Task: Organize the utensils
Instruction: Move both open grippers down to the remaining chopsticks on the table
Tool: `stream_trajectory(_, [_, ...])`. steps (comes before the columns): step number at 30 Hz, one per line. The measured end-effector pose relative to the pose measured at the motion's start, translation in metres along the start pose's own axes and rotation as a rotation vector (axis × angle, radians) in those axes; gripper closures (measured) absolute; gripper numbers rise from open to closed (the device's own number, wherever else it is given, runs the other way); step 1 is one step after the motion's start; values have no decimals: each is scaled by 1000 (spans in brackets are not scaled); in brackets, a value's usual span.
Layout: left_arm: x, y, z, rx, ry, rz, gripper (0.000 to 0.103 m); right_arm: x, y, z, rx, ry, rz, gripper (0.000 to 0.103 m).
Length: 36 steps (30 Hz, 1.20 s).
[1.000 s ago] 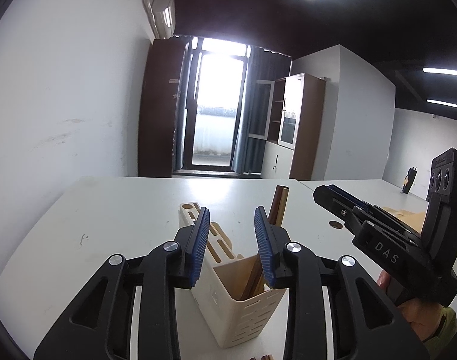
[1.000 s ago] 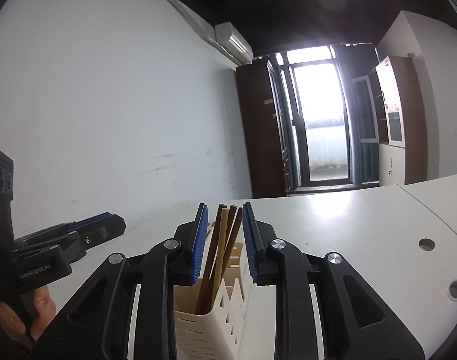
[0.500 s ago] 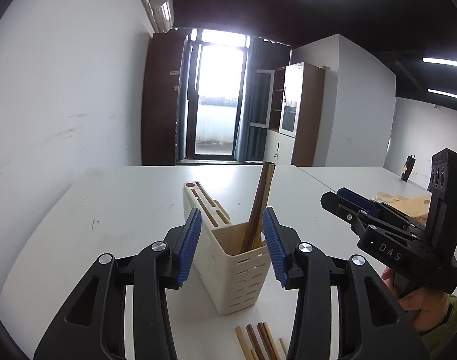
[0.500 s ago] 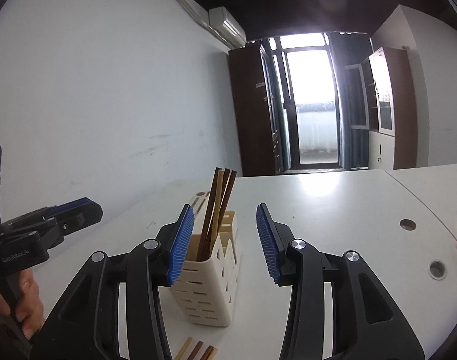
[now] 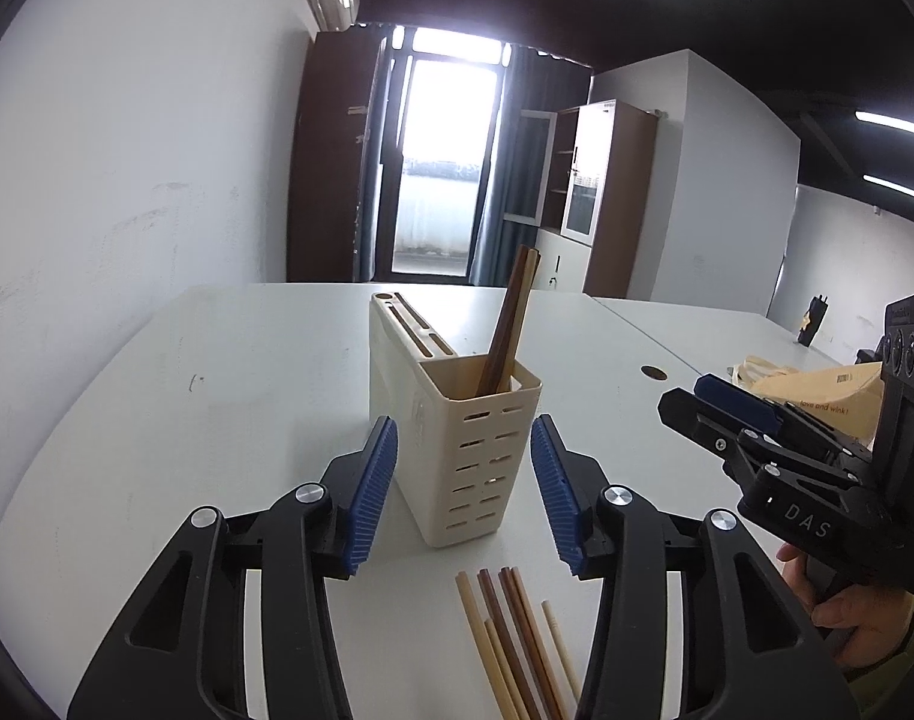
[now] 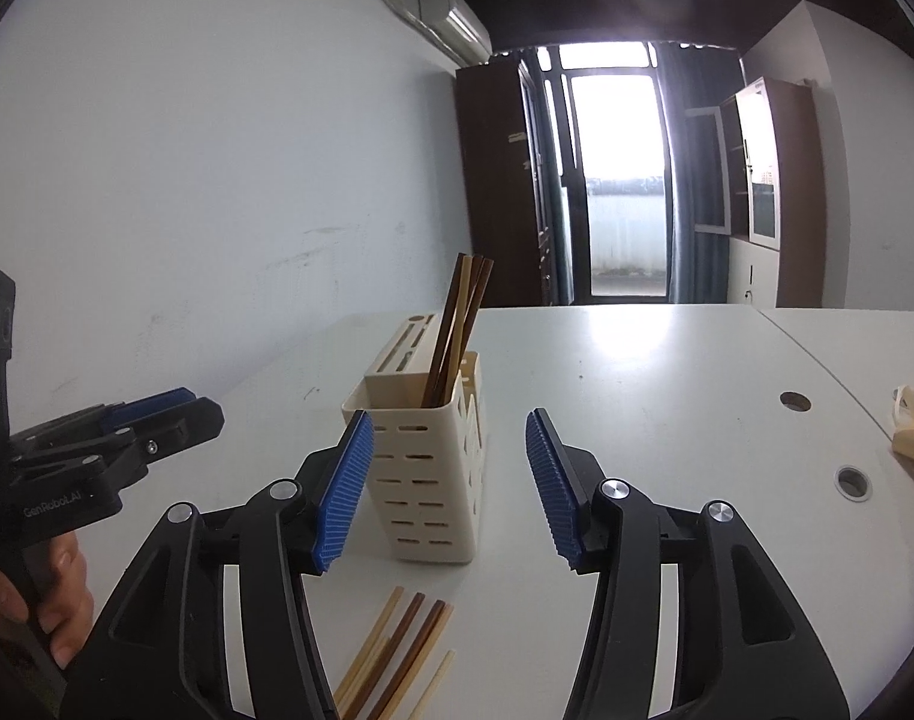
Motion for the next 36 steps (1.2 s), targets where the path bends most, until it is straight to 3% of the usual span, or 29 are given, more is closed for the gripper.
stream_trajectory(17, [1,12,-33,-149,49,112,52,-11,-13,-40,-188,-1,8,43])
stream_trajectory(28, [-5,35,-46,-274,42,139,51,-17,-3,-56,-318,-11,18,43])
stream_trajectory(36, [-13,53,-51,-369,30,156,51,-21,17,-74,-453,28,72,43])
Point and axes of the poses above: each gripper's, at about its wrist camera, not at the fingertips, and y roughly the way its jaws point, x to its right, z to its top, the point moved 2 cm from there along y, roughly the way its jaws point, and after that the axes turned 15 degrees about -y, right-handed, at the moved point
